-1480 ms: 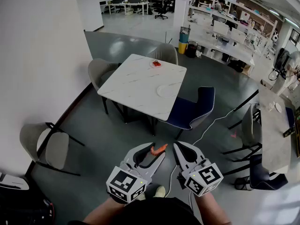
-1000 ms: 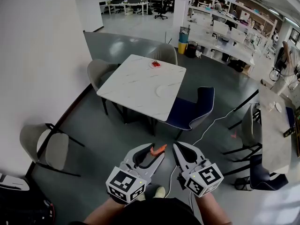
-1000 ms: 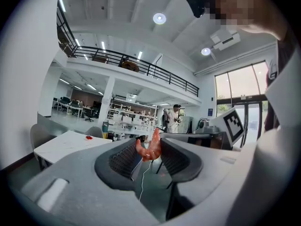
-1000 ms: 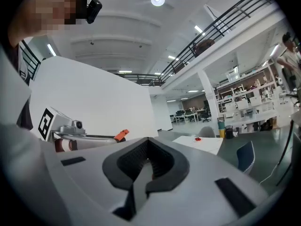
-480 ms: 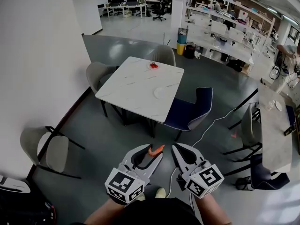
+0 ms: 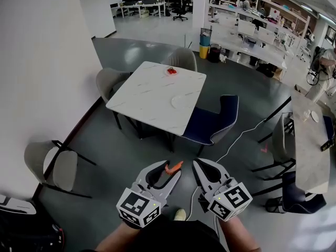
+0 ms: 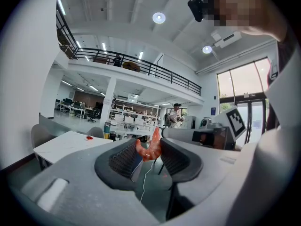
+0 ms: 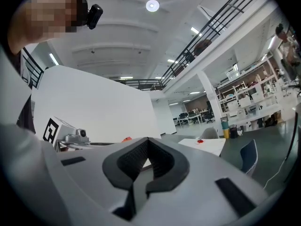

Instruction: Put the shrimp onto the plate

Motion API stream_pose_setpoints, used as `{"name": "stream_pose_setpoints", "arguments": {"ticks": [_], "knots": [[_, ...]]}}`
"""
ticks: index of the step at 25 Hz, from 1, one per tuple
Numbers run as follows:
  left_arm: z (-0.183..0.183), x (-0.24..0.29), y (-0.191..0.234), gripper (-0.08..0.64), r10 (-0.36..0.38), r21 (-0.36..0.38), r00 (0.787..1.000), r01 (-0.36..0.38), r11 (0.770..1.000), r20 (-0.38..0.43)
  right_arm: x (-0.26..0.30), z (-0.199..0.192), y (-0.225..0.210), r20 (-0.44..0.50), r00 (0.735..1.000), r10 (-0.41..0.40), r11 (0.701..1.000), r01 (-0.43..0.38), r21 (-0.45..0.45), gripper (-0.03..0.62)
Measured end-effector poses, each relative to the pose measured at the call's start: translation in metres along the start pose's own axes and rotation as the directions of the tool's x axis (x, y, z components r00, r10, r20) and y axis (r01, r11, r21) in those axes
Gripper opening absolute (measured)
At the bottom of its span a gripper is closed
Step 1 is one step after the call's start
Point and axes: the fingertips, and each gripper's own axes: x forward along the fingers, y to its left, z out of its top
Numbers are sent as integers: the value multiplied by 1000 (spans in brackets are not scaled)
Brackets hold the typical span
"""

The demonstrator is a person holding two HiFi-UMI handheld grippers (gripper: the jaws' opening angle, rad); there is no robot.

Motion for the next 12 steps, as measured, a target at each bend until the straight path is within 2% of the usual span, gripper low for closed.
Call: {"name": "stream_pose_setpoints", "arguments": {"ticks": [6,12], "knots": [[-3,12,11,170,5,-4,1000,-5,1000,-13,11,-3,-10,-17,1000,4,1000,-4,-1,2],[-6,28,48,170,3,-16,1000,-3,1000,-23,43,-6,-26,-32,999,-15,1000,15,5,2]]}}
